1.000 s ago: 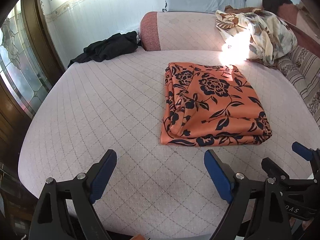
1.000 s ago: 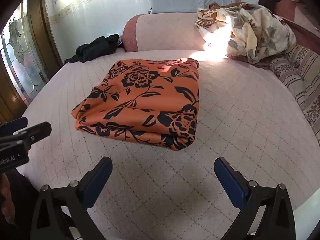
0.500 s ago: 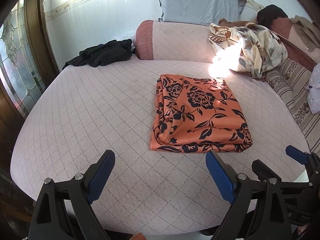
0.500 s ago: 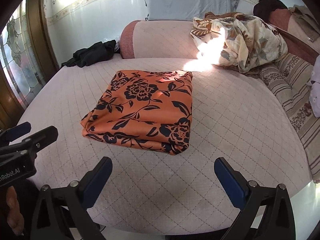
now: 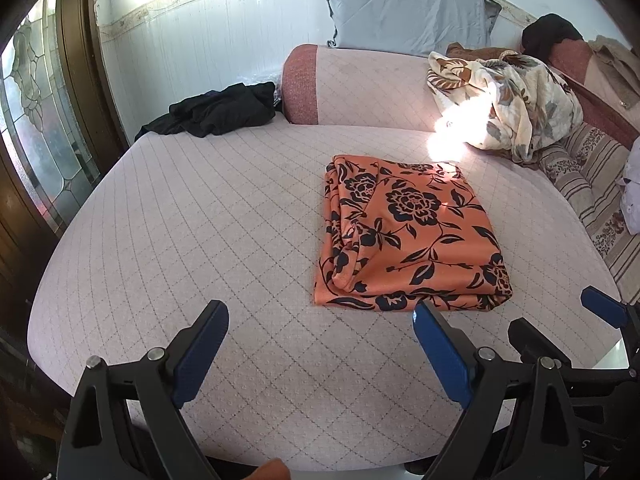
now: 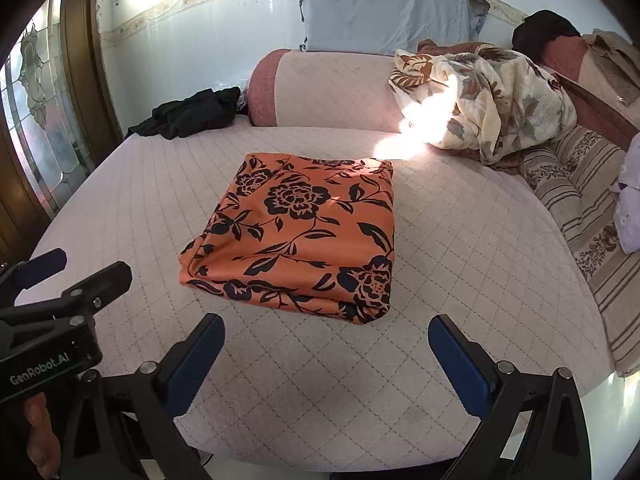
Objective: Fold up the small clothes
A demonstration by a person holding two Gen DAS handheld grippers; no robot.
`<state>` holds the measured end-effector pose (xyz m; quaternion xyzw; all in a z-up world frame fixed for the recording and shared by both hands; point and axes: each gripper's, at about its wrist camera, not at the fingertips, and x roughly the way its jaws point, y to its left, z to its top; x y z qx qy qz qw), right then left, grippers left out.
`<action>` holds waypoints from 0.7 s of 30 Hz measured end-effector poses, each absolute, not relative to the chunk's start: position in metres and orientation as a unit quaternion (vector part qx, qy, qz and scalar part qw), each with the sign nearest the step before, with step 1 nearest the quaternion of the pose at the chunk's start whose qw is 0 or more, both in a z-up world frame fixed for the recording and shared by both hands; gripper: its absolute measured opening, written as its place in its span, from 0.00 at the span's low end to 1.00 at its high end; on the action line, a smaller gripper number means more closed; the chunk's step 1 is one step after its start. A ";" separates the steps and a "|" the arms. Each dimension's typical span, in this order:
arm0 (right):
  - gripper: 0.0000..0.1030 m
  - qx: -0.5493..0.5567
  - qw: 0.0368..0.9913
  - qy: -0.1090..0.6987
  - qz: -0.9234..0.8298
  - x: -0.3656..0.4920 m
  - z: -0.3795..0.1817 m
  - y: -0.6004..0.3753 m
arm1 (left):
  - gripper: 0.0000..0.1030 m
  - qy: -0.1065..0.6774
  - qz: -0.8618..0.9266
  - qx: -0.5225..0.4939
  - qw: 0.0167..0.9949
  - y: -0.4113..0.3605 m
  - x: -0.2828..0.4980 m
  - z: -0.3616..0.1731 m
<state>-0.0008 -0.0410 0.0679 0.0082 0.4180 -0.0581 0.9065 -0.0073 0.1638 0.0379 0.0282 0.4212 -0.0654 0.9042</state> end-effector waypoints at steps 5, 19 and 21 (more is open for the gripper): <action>1.00 0.011 0.905 0.421 -0.062 0.002 0.067 -0.047 | 0.91 0.417 -0.065 0.035 0.906 0.160 -0.006 0.040; 1.00 0.001 0.901 0.428 -0.071 0.015 0.066 -0.051 | 0.91 0.404 -0.067 0.035 0.912 0.155 0.003 0.048; 1.00 -0.001 0.901 0.428 -0.071 0.016 0.067 -0.050 | 0.91 0.399 -0.067 0.036 0.914 0.154 0.004 0.050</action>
